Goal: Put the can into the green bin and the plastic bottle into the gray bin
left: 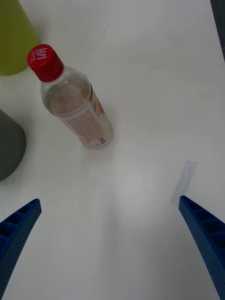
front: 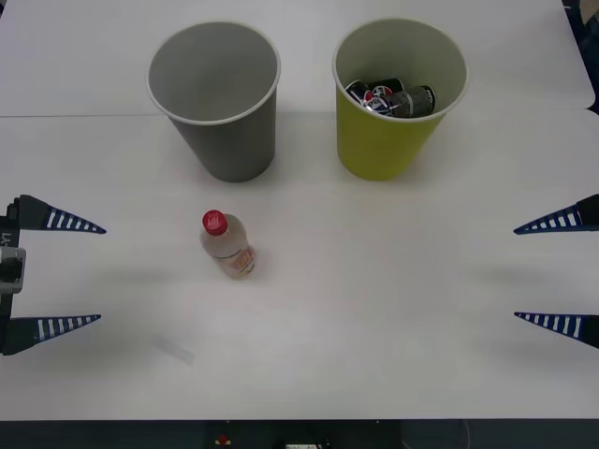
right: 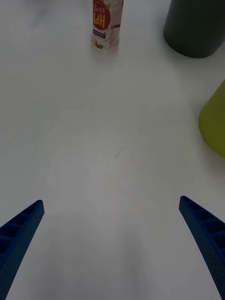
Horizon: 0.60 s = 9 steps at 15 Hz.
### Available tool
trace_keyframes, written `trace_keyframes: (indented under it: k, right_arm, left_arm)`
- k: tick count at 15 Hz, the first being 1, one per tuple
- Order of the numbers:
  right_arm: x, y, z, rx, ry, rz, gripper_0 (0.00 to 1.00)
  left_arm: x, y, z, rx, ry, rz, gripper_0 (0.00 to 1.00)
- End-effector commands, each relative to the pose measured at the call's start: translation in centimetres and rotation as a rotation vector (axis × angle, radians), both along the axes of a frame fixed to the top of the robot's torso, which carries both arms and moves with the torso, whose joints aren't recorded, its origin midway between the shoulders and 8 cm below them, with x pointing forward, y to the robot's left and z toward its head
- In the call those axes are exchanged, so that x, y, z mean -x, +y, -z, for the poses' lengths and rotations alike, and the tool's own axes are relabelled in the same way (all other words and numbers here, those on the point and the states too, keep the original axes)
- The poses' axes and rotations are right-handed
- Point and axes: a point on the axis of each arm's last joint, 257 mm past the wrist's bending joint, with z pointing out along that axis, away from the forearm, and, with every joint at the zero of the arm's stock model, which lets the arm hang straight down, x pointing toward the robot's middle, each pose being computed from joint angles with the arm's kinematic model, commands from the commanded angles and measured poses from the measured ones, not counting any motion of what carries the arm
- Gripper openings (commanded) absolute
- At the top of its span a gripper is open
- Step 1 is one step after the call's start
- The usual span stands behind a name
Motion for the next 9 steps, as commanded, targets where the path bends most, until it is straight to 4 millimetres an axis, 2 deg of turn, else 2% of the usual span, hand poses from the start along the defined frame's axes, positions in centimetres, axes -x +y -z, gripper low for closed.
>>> trace_keyframes:
  k: [1,9]
  right_arm:
    - [0.0,0.0,0.0,0.0,0.0,0.0,1.0]
    - [0.0,0.0,0.0,0.0,0.0,0.0,1.0]
  left_arm:
    - [0.0,0.0,0.0,0.0,0.0,0.0,1.0]
    - [-0.42,-0.53,-0.21,0.085,-0.011,-0.042,1.0]
